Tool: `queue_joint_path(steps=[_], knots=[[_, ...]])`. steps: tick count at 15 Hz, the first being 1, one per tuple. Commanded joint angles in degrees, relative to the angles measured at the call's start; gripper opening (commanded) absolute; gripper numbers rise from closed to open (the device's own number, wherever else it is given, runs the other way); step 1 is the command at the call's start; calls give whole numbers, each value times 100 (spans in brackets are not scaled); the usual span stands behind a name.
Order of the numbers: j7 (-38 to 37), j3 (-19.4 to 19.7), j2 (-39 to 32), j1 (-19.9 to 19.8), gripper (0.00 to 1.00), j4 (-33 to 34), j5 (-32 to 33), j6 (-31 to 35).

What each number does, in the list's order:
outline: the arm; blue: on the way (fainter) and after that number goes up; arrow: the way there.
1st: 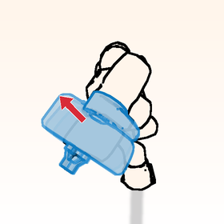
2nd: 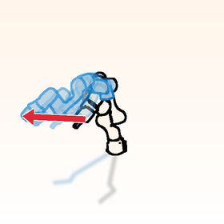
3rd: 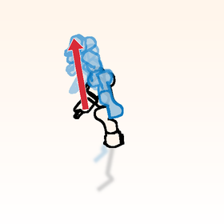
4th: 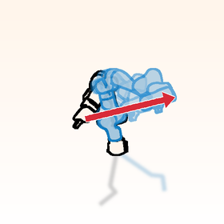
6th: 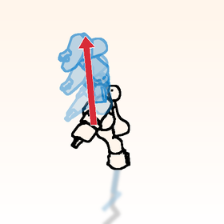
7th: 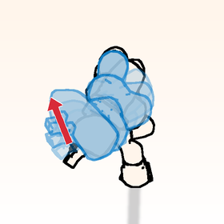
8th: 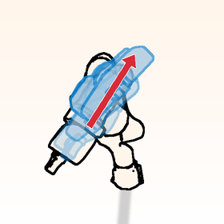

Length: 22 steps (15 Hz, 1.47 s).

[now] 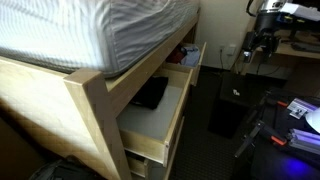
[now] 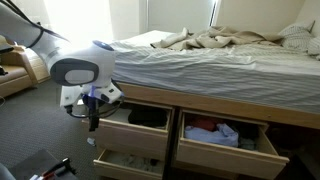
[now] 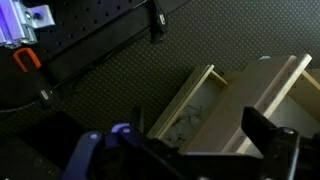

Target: Close the two top drawers

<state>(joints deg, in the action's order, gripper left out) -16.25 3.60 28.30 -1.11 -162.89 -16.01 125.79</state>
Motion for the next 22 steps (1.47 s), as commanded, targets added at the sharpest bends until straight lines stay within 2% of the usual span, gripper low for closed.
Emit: queue_joint_path(steps=[1,3,6,10,12,13,16,17,18,19,20,21,22], knots=[[17,-100,-52,-98,100,9,-73,-9],[-148,-136,-242,-140,100,105,-72,110],[-69,137,-1363,-134,100,196,-621,875],[63,159,-2746,4,100,200,-1531,1707],[350,64,-3389,51,100,538,-1973,1622],[73,71,-2799,-66,100,277,-1594,1537],[216,17,-3401,-37,100,520,-1795,1566],[-172,19,-3340,49,100,433,-1679,2027],[-58,31,-3143,31,100,-209,-1883,2815],[-169,62,-3232,17,100,-231,-1746,3151],[-136,48,-4029,-17,100,273,-1784,3612],[-134,309,-4143,300,100,152,-1903,4087],[-109,372,-4332,409,100,142,-2093,4527]])
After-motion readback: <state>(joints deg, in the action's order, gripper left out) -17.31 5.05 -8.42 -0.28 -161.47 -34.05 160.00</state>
